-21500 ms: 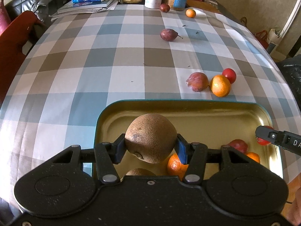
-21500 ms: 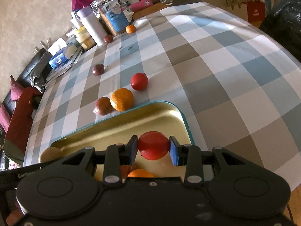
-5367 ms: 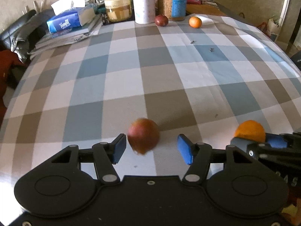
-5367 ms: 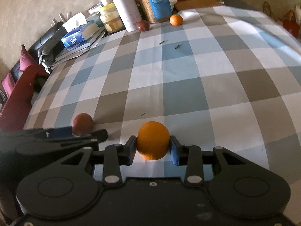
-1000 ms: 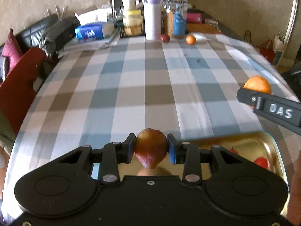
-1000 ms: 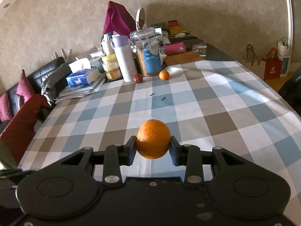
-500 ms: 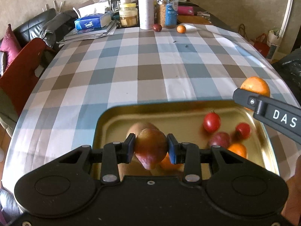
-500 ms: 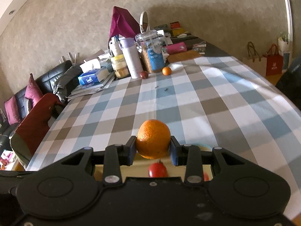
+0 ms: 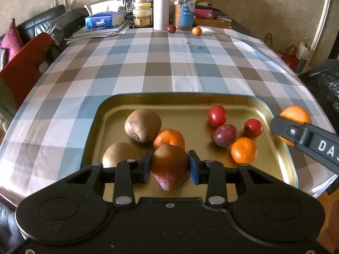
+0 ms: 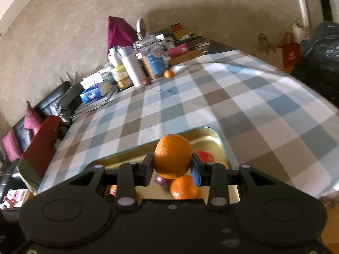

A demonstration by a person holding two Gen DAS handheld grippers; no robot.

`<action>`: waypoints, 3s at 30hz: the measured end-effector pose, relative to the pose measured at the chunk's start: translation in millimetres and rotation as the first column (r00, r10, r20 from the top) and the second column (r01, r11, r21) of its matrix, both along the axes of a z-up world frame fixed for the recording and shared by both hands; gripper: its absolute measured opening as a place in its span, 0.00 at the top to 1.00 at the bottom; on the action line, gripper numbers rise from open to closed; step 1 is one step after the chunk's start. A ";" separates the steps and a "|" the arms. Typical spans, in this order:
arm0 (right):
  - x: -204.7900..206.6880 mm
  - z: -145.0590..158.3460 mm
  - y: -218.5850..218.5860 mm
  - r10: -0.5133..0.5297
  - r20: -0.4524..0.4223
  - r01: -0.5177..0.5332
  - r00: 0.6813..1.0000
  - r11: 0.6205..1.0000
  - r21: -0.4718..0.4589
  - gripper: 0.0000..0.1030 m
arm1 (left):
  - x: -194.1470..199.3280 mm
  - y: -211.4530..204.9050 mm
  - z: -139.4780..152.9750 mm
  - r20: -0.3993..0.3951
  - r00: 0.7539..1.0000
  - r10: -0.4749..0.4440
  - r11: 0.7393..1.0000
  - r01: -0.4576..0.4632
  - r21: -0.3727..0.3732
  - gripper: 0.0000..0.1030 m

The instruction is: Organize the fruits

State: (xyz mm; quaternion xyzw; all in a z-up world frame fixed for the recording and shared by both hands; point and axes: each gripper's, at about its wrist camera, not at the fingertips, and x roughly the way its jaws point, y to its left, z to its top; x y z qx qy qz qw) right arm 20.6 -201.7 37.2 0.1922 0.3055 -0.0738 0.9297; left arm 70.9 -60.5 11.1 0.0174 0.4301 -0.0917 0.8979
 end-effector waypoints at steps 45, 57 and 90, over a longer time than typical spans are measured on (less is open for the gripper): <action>-29.3 -20.3 9.9 0.036 -0.046 -0.040 0.998 0.995 -0.090 0.64 | -39.3 21.0 -15.0 0.090 0.978 0.186 0.976 -0.195 0.098 0.53; -30.7 -24.8 21.2 0.074 -0.071 -0.082 0.995 0.990 -0.113 0.62 | -40.8 22.9 -19.3 0.078 0.979 0.187 0.976 -0.195 0.099 0.53; -63.9 -25.8 40.6 0.116 -0.025 -0.119 0.993 0.977 -0.179 0.63 | -72.8 26.4 -18.4 0.139 0.984 0.113 0.991 -0.122 0.061 0.53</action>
